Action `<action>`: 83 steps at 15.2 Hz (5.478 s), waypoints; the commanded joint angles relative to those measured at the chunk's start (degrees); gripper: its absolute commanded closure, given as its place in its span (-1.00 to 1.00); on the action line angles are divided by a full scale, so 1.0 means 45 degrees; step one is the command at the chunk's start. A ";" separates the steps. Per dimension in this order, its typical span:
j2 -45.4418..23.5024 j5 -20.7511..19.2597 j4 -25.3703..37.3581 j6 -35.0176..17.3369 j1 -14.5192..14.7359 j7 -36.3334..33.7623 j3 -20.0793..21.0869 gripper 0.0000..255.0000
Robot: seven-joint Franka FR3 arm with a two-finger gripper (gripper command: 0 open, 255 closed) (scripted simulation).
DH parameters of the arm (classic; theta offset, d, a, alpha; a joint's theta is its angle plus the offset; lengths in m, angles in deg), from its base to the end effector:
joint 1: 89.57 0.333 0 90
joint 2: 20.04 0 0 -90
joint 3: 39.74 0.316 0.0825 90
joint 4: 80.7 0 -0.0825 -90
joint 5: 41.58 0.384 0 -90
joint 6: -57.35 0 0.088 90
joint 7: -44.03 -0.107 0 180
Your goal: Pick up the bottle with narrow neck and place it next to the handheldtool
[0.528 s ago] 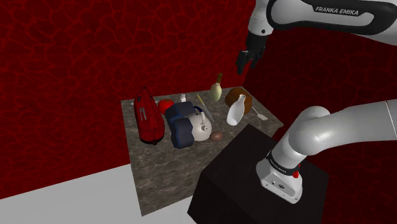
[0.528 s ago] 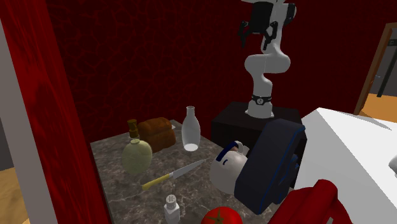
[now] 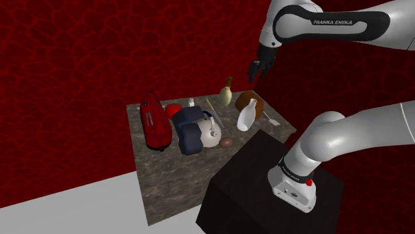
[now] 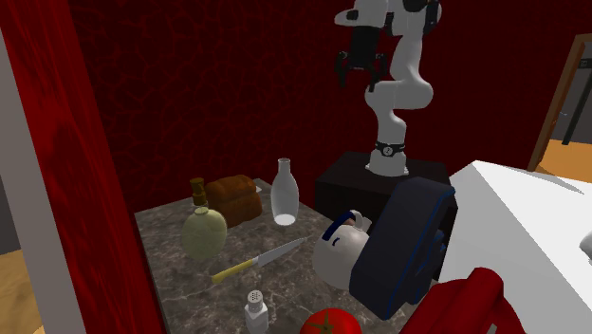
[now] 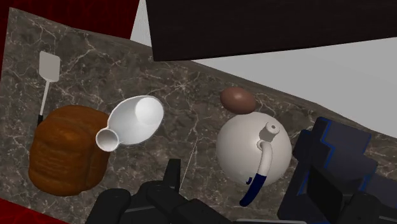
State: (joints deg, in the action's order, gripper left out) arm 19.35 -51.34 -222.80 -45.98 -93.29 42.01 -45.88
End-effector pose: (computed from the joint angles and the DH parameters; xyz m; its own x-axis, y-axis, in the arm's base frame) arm 0.3382 -0.0775 0.5183 0.9896 -0.1438 0.0108 -0.1441 -0.9847 0.0977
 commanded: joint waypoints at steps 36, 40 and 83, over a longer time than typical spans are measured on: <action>-1.1556 0.3989 0.1431 -0.9277 -0.1567 0.8393 -0.4847 -1.00; -1.1554 0.3987 0.1430 -0.9275 -0.1566 0.8391 -0.4848 1.00; -0.7201 0.0993 0.3400 -0.3509 -0.1170 0.6296 -0.5182 1.00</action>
State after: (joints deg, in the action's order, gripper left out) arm -13.67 -46.58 -207.80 -62.63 -98.56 70.58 -69.32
